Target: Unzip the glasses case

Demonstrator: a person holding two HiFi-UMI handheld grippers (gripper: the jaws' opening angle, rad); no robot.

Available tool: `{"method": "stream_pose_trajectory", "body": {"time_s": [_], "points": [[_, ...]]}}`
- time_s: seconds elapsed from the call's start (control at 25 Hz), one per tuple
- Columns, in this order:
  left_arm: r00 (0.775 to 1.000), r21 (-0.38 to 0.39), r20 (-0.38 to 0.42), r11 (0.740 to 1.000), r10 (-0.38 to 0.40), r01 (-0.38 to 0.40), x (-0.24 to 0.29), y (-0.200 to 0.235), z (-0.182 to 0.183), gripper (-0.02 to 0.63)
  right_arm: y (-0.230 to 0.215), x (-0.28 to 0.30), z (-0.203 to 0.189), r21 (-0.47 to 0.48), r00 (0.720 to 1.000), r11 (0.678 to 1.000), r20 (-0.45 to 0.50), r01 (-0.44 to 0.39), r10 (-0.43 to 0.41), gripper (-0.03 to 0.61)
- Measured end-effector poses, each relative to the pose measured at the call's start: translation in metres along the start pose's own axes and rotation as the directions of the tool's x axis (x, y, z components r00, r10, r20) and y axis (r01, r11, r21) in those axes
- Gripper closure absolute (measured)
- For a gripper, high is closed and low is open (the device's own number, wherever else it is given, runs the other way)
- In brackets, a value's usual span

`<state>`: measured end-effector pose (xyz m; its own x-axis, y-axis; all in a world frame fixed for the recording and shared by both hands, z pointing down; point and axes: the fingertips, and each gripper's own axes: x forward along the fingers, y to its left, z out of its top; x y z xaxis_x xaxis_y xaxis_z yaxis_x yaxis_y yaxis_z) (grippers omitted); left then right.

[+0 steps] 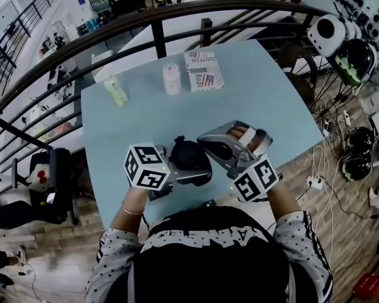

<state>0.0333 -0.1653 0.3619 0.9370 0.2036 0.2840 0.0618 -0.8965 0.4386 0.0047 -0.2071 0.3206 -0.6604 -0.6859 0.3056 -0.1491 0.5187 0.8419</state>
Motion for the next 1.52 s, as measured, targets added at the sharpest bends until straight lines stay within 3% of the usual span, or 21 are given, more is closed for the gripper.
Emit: {"method": "stream_pose_trajectory", "body": {"time_s": [1.04,1.52], "points": [[0.983,0.018,-0.181,1.0,-0.007,0.01,0.005,0.003,-0.028,0.614,0.01,0.009,0.004,-0.232,0.995,0.968,-0.007,-0.096,0.098,0.572],[0.984,0.031,-0.181,1.0,0.007,-0.001,0.008,0.001,-0.034,0.614,0.016,0.006,0.004,-0.204,0.996,0.976,0.014,-0.082,0.087,0.572]]}}
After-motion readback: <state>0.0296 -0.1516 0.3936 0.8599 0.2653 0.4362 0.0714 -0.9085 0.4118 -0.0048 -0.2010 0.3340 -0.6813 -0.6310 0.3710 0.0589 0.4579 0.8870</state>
